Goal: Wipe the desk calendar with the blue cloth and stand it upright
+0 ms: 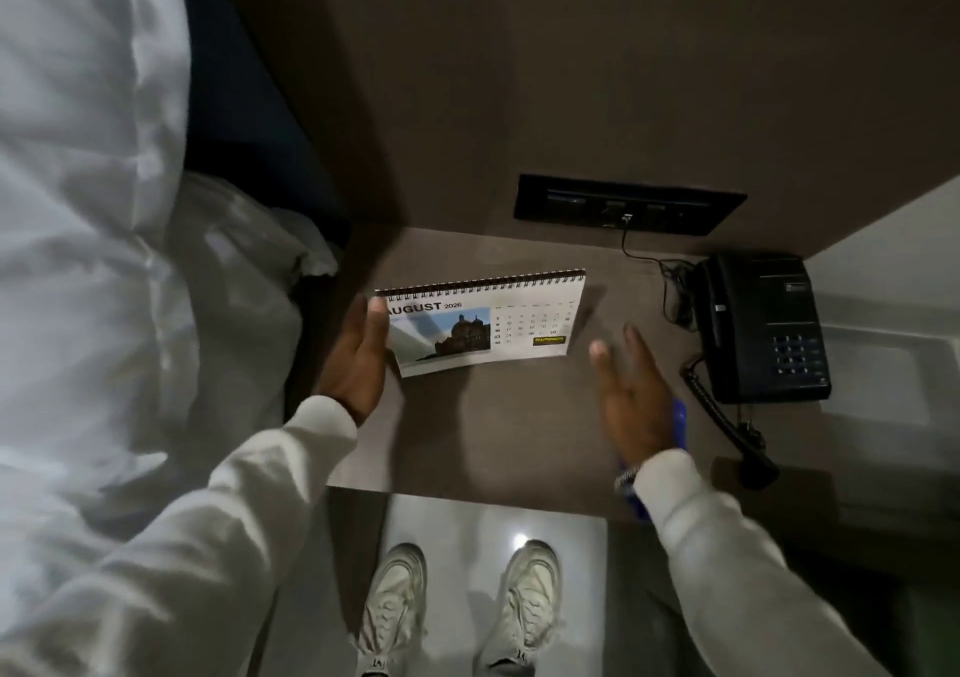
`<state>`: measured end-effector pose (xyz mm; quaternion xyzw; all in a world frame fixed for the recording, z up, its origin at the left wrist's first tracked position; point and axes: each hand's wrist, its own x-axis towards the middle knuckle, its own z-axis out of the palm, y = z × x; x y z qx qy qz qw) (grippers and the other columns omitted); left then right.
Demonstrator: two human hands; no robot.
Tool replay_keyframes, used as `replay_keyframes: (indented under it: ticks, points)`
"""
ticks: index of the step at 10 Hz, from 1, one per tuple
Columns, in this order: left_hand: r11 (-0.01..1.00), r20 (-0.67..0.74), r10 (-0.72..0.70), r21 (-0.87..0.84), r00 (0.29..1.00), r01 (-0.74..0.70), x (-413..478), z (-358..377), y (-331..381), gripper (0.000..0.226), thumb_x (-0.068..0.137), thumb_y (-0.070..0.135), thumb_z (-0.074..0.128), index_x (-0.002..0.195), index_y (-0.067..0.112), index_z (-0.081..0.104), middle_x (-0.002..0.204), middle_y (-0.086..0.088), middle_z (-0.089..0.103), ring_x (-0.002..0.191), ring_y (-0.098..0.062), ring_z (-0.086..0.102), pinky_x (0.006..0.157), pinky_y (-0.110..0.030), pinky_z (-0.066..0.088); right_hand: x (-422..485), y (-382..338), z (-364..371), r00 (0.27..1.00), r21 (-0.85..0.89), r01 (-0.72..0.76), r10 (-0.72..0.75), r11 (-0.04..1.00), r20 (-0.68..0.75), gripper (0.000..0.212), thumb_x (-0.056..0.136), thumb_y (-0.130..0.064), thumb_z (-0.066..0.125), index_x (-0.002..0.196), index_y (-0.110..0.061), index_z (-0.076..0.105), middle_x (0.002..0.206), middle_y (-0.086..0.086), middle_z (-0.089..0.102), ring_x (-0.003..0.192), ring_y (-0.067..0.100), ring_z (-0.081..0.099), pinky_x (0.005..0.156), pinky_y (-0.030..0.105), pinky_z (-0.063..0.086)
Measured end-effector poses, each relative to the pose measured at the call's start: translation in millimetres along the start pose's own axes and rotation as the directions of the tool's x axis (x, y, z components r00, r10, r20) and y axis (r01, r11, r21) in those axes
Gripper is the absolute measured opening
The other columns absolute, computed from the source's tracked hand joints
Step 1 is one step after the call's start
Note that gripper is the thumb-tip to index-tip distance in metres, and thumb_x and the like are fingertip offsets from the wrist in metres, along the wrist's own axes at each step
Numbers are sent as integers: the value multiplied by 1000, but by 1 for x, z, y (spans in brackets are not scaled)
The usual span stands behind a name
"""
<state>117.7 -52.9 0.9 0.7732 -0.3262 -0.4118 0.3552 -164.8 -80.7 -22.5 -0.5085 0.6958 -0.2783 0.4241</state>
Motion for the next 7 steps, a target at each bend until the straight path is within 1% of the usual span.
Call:
replay_keyframes:
  ticks: [1, 2, 3, 4, 5, 6, 7]
  points:
    - [997, -16, 28, -76, 999, -30, -1, 13, 11, 61, 96, 59, 22, 139, 25, 48, 144, 5, 49, 134, -12, 40, 106, -21, 22, 40, -34, 20, 993, 251, -41, 12, 967, 117, 69, 94, -58, 47, 148, -18, 37, 155, 6, 44, 134, 6, 41, 110, 16, 32]
    - [993, -23, 27, -114, 999, -30, 10, 21, 17, 66, 94, 62, 21, 139, 23, 49, 148, 1, 49, 137, -14, 41, 117, -28, 22, 57, -45, 39, 992, 356, -26, -19, 934, 124, 53, 95, -53, 46, 125, -11, 60, 129, 3, 67, 121, 15, 60, 110, 38, 44]
    - [983, 33, 11, -186, 999, -5, 34, 24, 25, 70, 92, 66, 22, 136, 22, 53, 144, -3, 54, 134, -20, 48, 118, -42, 29, 63, -48, 46, 994, 395, 36, -72, 918, 77, 33, 97, -48, 46, 96, -22, 66, 92, -16, 77, 87, -2, 70, 75, 14, 53]
    - [976, 77, 19, -216, 997, -2, 64, 21, 40, 86, 77, 81, 26, 140, 27, 48, 149, 1, 48, 137, -16, 43, 119, -42, 27, 81, -54, 50, 993, 439, 46, -90, 897, 80, 38, 95, -49, 48, 109, -20, 67, 108, -3, 77, 104, 12, 71, 85, 25, 56]
    - [982, 129, 22, -190, 991, 3, 94, 20, 52, 114, 53, 98, 28, 142, 29, 45, 152, 2, 44, 140, -17, 40, 120, -42, 25, 98, -66, 54, 996, 479, 32, -68, 877, 58, 48, 93, -52, 50, 122, -17, 63, 121, 6, 72, 115, 22, 68, 98, 36, 55]
    - [976, 152, 44, -218, 987, -10, 118, 22, 56, 116, 51, 98, 32, 140, 26, 49, 149, -2, 48, 139, -21, 43, 118, -43, 28, 106, -73, 59, 997, 488, 46, -70, 872, 30, 47, 93, -54, 49, 124, -22, 63, 126, 5, 70, 118, 21, 65, 106, 46, 49]
    - [981, 144, 45, -195, 989, -16, 127, 19, 54, 105, 60, 92, 29, 137, 25, 53, 146, -3, 52, 137, -23, 45, 117, -45, 29, 102, -78, 55, 1000, 475, 28, -25, 880, -12, 54, 98, -50, 48, 140, -17, 50, 141, 6, 60, 125, 13, 59, 111, 35, 45]
